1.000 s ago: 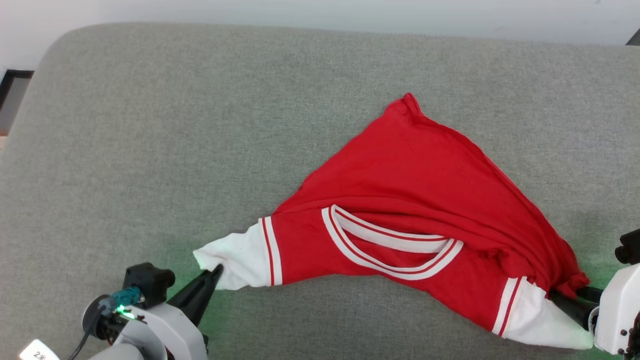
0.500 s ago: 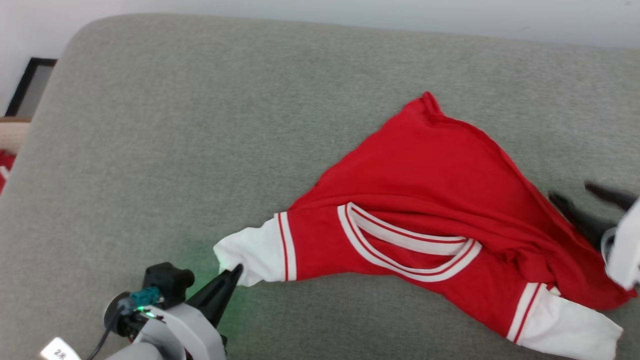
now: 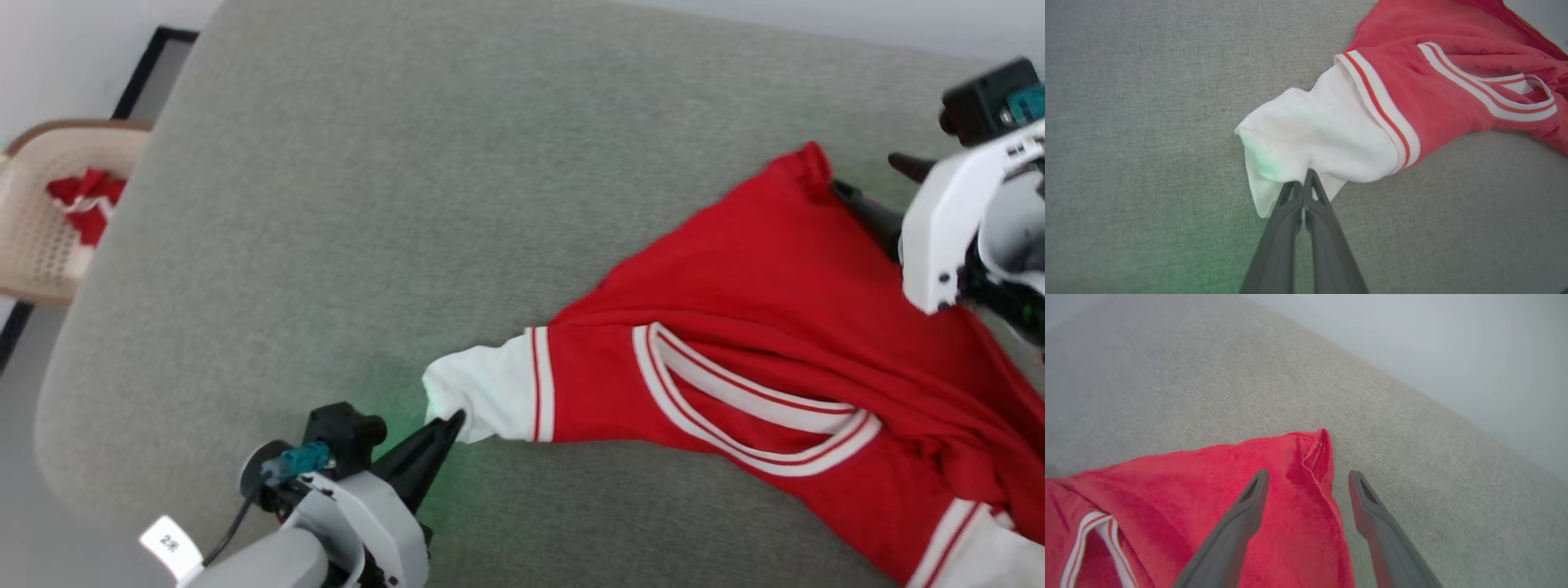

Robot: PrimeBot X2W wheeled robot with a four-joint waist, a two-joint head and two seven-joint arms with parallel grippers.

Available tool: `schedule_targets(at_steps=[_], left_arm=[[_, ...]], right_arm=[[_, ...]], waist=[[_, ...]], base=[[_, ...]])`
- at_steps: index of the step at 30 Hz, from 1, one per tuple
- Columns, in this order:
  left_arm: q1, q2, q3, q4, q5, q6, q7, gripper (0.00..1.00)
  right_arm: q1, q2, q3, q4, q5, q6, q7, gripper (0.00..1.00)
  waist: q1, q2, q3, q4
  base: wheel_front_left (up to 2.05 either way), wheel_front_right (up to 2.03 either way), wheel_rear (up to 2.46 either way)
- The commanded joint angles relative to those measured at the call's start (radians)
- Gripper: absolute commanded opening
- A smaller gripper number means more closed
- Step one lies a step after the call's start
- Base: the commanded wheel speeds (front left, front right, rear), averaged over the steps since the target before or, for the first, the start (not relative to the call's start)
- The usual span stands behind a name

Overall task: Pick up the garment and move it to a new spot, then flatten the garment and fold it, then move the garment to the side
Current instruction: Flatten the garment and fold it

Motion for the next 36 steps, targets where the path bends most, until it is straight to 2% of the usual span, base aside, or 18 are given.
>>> schedule_targets(at_steps=[1,9,17,18,20,26,31,36], left_arm=[[-0.015,-0.016,-0.002,0.013,0.011,-0.011,-0.002,0.00],[-0.042,-0.078,-0.011,0.067,0.021,-0.046,-0.009,0.00],[-0.054,-0.112,-0.009,0.113,0.025,-0.072,-0.013,0.00],[-0.054,-0.115,-0.008,0.119,0.025,-0.074,-0.014,0.00],[-0.055,-0.121,-0.005,0.130,0.024,-0.079,-0.016,0.00],[-0.056,-0.120,0.010,0.163,0.015,-0.090,-0.017,0.00],[-0.099,-0.076,0.050,0.147,-0.016,-0.085,0.016,0.00],[-0.181,0.018,0.102,0.083,-0.044,-0.064,0.100,0.00]], right_arm=[[-0.060,0.005,0.050,0.073,0.007,-0.002,-0.010,1.00],[-0.238,0.036,0.189,0.387,0.071,-0.002,0.084,1.00],[-0.282,0.053,0.287,0.538,0.124,-0.002,0.238,1.00],[-0.276,0.054,0.299,0.553,0.135,-0.002,0.266,0.00],[-0.278,0.048,0.323,0.556,0.150,-0.002,0.289,0.00],[-0.333,0.021,0.327,0.562,0.170,-0.002,0.226,0.00],[-0.378,0.002,0.355,0.483,0.198,-0.002,0.148,0.00],[-0.405,-0.043,0.397,0.396,0.219,-0.002,0.054,0.00]], waist=[[0.0000,0.0000,0.037,0.053],[0.0000,0.0000,0.075,0.117],[0.0000,0.0000,0.087,0.145],[0.0000,0.0000,0.088,0.146],[0.0000,0.0000,0.088,0.147],[0.0000,0.0000,0.073,0.129],[0.0000,0.0000,0.036,0.089],[0.0000,0.0000,-0.018,0.033]], base=[[0.00,0.00,0.00],[0.00,0.00,0.00],[0.00,0.00,0.00],[0.00,0.00,0.00],[0.00,0.00,0.00],[0.00,0.00,0.00],[0.00,0.00,0.00],[0.00,0.00,0.00]])
